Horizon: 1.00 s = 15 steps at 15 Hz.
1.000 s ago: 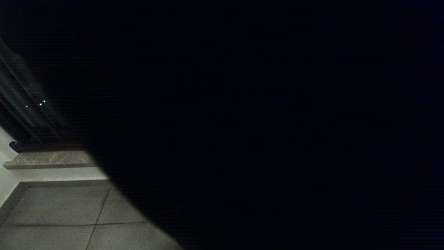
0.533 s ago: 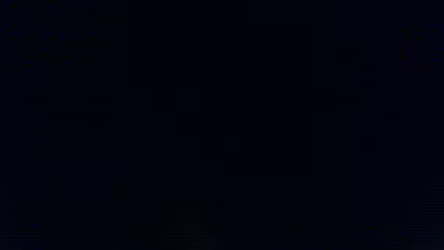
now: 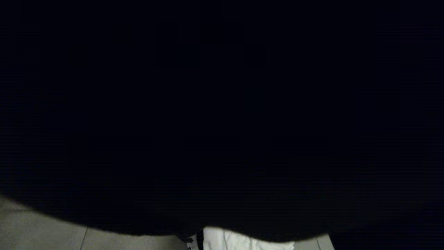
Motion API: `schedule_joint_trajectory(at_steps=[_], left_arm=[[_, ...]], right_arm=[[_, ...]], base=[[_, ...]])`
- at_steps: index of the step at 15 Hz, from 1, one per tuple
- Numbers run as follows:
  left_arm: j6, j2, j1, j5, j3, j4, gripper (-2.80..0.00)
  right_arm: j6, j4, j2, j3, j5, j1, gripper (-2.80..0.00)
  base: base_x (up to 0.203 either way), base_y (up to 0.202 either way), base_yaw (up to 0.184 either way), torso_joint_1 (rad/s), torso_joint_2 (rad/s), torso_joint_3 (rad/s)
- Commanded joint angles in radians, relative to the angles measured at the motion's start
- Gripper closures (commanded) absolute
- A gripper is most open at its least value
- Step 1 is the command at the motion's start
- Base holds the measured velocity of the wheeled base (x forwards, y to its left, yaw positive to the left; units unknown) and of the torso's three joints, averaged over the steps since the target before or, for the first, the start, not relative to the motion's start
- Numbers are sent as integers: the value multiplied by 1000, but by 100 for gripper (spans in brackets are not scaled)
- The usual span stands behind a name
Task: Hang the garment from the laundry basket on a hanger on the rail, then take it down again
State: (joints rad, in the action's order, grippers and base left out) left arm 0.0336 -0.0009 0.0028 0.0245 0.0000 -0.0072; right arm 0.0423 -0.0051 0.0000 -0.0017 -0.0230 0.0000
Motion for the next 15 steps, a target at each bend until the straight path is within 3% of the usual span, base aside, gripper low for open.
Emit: schedule_joint_trajectory(at_steps=[1, 4, 12, 15], left_arm=[[0, -1, 0, 0, 2, 0, 0], [0, -1, 0, 0, 2, 0, 0], [0, -1, 0, 0, 2, 0, 0], [0, -1, 0, 0, 2, 0, 0]], right_arm=[[0, 0, 0, 0, 0, 0, 0], [1, -1, 0, 0, 0, 0, 0], [-1, -1, 0, 0, 0, 0, 0], [1, 0, 0, 0, 0, 0, 0]], base=[[0, 0, 0, 0, 0, 0], [0, 0, 0, -21, 167, 156], [0, 0, 0, 23, 406, 435], [0, 0, 0, 44, 153, 189]])
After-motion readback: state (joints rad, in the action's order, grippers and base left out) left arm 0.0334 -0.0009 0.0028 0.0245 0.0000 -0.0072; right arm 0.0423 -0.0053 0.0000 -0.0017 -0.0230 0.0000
